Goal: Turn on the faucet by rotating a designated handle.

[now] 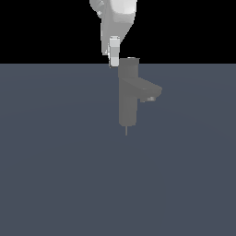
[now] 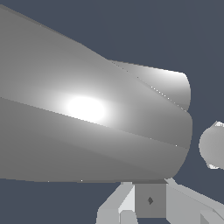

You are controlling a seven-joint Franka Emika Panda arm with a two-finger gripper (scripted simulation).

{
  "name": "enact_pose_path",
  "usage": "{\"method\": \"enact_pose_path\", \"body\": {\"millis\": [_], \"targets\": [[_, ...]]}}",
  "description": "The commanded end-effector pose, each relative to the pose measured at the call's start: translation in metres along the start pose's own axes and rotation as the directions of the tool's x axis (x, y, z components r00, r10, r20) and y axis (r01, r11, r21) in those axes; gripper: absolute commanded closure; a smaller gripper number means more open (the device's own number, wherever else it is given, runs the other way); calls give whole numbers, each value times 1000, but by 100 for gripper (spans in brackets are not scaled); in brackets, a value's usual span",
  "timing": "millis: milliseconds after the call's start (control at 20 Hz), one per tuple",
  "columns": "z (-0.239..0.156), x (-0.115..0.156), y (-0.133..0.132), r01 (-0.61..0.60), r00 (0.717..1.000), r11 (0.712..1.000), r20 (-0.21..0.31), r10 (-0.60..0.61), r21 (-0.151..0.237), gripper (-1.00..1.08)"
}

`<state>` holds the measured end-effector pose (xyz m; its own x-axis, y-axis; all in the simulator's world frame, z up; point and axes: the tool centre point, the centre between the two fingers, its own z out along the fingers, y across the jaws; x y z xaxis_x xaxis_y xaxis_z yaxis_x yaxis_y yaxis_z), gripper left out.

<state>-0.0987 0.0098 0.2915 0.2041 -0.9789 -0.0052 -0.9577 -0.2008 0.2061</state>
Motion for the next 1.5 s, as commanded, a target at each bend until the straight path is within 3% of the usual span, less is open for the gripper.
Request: {"method": "enact_pose_path", "body": {"millis": [0,50,1000,1050,1100,1450], "targets": [[-5,13,7,-15,1000,1000,-1,15,10,108],[0,3,3,-2,1000,1000,-2,2,0,108],[-5,117,9,-14,1000,1000,-1,14,10,108],[-5,117,9,-14,1000,1000,-1,14,10,108],[-1,96,5,15,1000,1000,-1,-15,-1,108],[-2,116,-10,9,1000,1000,-1,-9,1,108]]}}
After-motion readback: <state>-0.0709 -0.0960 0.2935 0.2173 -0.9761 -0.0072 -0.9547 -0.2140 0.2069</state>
